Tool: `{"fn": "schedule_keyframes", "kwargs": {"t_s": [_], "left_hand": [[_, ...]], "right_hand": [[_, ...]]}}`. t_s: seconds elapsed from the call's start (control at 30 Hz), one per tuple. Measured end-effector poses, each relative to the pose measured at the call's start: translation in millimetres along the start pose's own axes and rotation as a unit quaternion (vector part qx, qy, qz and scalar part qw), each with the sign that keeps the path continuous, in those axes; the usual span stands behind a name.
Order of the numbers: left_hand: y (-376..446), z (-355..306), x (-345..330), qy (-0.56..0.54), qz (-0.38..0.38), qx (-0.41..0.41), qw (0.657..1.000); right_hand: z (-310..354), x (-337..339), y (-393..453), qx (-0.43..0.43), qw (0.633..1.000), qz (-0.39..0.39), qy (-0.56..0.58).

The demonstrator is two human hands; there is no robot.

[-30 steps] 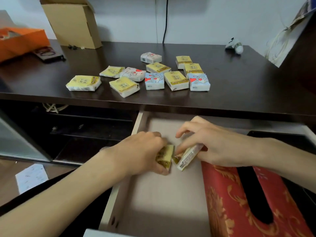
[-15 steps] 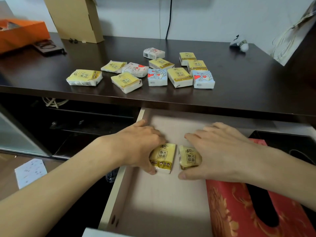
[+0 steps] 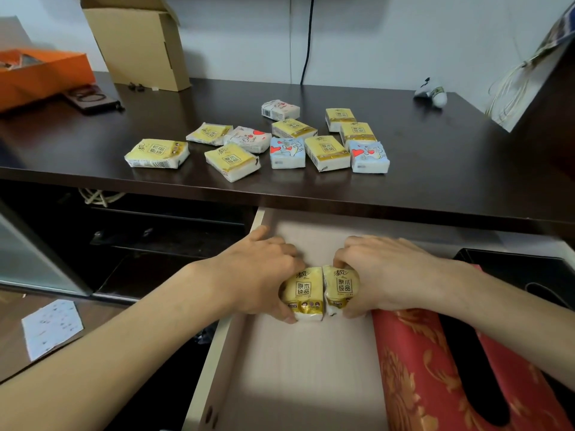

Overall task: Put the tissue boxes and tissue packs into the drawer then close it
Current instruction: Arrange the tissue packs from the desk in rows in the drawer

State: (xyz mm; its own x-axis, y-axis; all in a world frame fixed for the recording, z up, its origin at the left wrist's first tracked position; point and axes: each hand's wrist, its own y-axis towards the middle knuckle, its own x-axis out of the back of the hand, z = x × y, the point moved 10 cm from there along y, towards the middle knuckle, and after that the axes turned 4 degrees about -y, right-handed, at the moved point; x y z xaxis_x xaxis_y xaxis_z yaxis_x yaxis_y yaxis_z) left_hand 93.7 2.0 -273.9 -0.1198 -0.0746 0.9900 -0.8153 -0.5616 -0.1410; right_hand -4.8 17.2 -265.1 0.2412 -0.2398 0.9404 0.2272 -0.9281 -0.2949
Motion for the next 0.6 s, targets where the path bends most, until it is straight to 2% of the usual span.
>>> {"fn": "schedule_keyframes", "kwargs": {"t_s": [0.6], "left_hand": [[21,1,-1,0.002,-0.004,0.014,1.000]], "right_hand": [[-12,0,-1,-0.072,0.997,-0.022,0.023]]}}
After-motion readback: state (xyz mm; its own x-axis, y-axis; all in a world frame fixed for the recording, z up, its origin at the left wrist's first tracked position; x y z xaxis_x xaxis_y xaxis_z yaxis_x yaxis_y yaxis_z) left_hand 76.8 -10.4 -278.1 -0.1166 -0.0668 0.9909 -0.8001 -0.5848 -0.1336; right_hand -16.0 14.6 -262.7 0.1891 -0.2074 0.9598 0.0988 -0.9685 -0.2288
